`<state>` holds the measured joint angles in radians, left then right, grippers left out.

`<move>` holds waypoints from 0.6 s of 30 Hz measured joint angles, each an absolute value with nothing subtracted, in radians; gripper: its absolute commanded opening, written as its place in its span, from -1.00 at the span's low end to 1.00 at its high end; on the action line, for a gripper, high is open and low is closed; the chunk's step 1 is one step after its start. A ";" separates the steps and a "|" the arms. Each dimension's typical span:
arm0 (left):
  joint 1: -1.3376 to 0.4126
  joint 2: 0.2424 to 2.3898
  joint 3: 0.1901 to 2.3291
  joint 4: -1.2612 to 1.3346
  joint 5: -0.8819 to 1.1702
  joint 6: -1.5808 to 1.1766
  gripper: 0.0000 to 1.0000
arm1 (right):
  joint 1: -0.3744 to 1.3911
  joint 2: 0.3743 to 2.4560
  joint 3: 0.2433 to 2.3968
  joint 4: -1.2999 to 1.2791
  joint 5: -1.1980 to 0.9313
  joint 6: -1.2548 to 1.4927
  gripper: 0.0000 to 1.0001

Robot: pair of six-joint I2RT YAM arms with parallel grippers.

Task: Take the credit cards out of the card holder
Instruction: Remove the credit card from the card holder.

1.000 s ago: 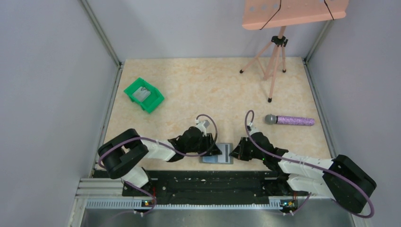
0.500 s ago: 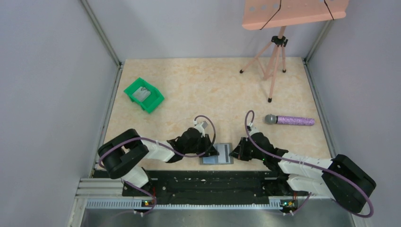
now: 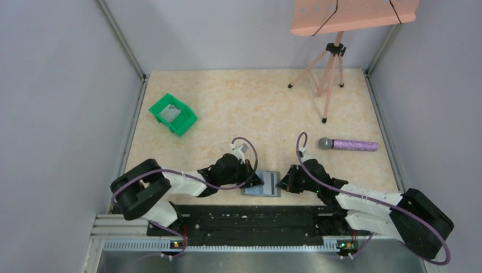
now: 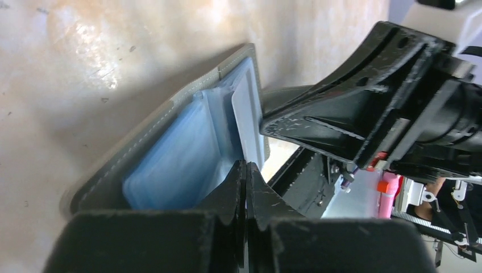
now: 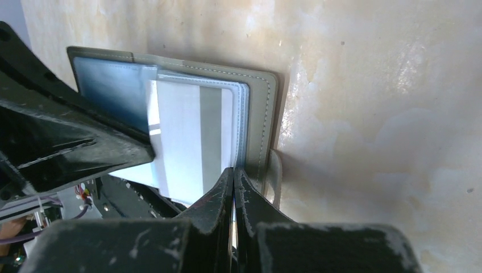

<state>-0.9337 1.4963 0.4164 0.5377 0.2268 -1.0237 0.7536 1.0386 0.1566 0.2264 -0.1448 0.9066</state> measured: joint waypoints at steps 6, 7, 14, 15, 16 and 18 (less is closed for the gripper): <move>-0.935 1.419 0.415 0.501 0.198 -1.018 -1.00 | 0.742 1.010 0.156 0.199 -0.152 0.909 -1.00; -0.935 1.408 0.415 0.488 0.191 -1.016 -1.00 | 0.742 1.007 0.156 0.192 -0.153 0.909 -1.00; -0.935 1.390 0.415 0.431 0.175 -1.004 -1.00 | 0.741 1.003 0.159 0.163 -0.155 0.899 -1.00; -0.935 1.389 0.415 0.427 0.174 -1.003 -1.00 | 0.740 1.005 0.160 0.163 -0.155 0.897 -1.00; -0.935 1.388 0.415 0.420 0.170 -1.002 -1.00 | 0.738 1.010 0.163 0.160 -0.158 0.897 -1.00; -0.935 1.381 0.415 0.400 0.163 -1.000 -1.00 | 0.737 1.016 0.168 0.159 -0.160 0.892 -1.00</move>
<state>-0.9348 1.3808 0.4149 0.4004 0.1631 -0.9997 0.7368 1.0161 0.1680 0.1589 -0.1596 0.8921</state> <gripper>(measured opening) 0.010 0.003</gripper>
